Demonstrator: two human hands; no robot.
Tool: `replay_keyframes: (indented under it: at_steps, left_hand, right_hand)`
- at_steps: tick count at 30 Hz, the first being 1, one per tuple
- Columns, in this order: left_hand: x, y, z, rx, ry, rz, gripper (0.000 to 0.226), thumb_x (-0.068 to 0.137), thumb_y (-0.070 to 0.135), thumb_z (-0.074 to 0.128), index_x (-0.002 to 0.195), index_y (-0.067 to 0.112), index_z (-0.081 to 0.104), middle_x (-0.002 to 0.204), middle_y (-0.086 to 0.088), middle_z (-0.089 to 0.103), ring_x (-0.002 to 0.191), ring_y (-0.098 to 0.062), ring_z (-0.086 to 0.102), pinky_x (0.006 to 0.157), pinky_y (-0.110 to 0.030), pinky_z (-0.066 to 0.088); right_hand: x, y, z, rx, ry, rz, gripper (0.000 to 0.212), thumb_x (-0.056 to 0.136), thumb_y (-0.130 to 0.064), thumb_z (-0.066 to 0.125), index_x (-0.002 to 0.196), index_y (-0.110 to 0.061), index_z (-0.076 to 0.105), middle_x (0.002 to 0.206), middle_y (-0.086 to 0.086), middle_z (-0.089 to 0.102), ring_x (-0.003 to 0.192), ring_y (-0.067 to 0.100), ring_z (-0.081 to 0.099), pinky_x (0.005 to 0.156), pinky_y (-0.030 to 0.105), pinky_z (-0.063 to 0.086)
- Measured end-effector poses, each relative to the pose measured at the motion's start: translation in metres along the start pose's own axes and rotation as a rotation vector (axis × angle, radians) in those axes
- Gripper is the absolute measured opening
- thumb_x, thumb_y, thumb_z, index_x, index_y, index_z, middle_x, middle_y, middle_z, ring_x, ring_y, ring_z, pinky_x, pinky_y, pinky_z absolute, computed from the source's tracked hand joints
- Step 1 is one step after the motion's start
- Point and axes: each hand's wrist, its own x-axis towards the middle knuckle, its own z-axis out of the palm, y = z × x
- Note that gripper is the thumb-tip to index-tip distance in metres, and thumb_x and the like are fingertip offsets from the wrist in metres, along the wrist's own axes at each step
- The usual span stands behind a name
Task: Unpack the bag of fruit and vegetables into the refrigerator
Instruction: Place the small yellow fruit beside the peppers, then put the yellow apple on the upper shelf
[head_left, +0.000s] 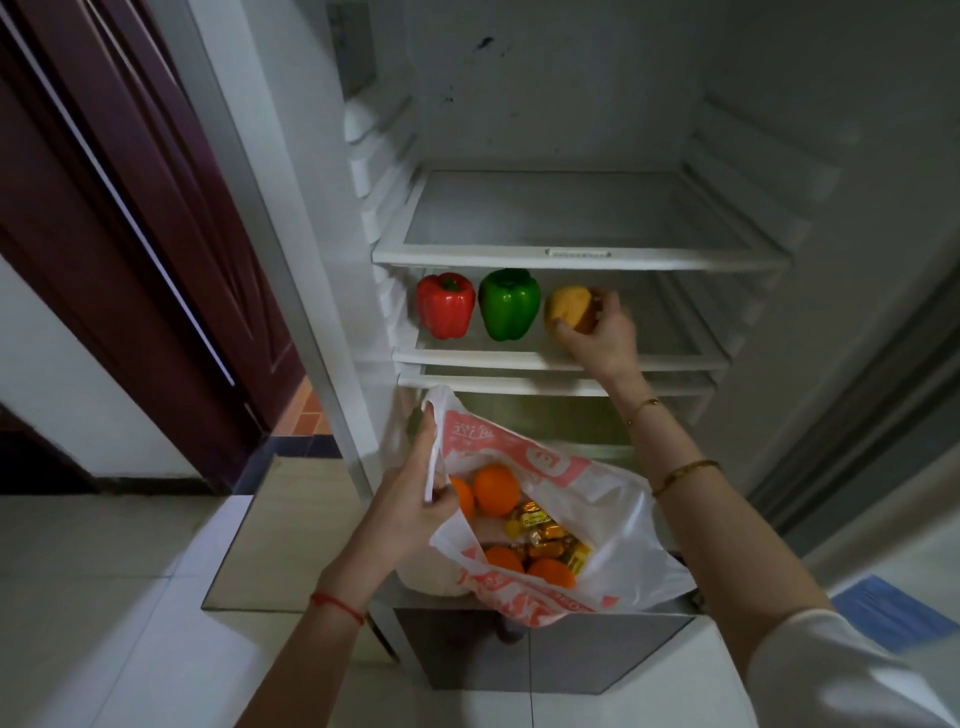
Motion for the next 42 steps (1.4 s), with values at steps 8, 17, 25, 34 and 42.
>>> replay_keyframes:
  at_steps: [8,17,25,34,42]
  left_hand:
    - [0.000,0.000,-0.002,0.003,0.005,0.001,0.103,0.092,0.008,0.061,0.142,0.058,-0.014,0.065,0.006,0.047,0.056,-0.001,0.054,0.057,-0.018,0.047]
    - [-0.010,-0.007,-0.006,0.041,0.022,-0.054,0.103,0.091,0.017,0.064,0.146,0.058,-0.013,0.080,-0.004,0.065,0.071,-0.014,0.068,0.069,-0.038,0.060]
    - [-0.033,-0.005,-0.011,0.160,0.066,-0.245,0.103,0.087,0.017,0.060,0.147,0.055,-0.015,0.069,-0.018,0.061,0.061,-0.024,0.065,0.063,-0.046,0.055]
    - [-0.051,-0.007,-0.011,0.103,0.109,-0.307,0.094,0.089,0.017,0.061,0.151,0.049,-0.002,0.068,-0.010,0.061,0.059,-0.015,0.065,0.057,-0.028,0.056]
    - [-0.049,-0.008,-0.012,0.101,0.108,-0.293,0.092,0.090,0.016,0.060,0.154,0.040,-0.001,0.065,-0.015,0.060,0.055,-0.019,0.063,0.054,-0.030,0.054]
  right_hand:
    - [-0.006,-0.002,0.007,0.063,0.033,0.022,0.073,0.087,-0.036,0.070,0.144,-0.009,0.034,0.139,0.013,0.050,0.125,0.027,0.051,0.097,0.029,0.042]
    - [-0.084,0.016,0.019,-0.087,0.106,-0.568,0.017,0.093,-0.022,0.062,0.082,-0.010,0.057,0.077,0.002,0.058,0.068,0.014,0.055,0.062,0.029,0.049]
    - [-0.143,0.072,0.102,-0.354,-0.804,-0.454,0.027,0.088,-0.040,0.065,0.112,-0.027,0.061,0.122,-0.001,0.063,0.102,0.017,0.062,0.078,0.023,0.045]
    - [-0.174,0.089,0.156,-0.715,-0.815,-0.804,0.053,0.093,-0.011,0.055,0.144,-0.009,0.039,0.142,0.013,0.046,0.127,0.031,0.045,0.107,0.041,0.039]
    - [-0.182,0.095,0.165,-0.745,-0.650,-0.954,0.053,0.065,-0.017,0.085,0.114,-0.011,0.067,0.109,0.009,0.068,0.097,0.024,0.067,0.083,0.037,0.057]
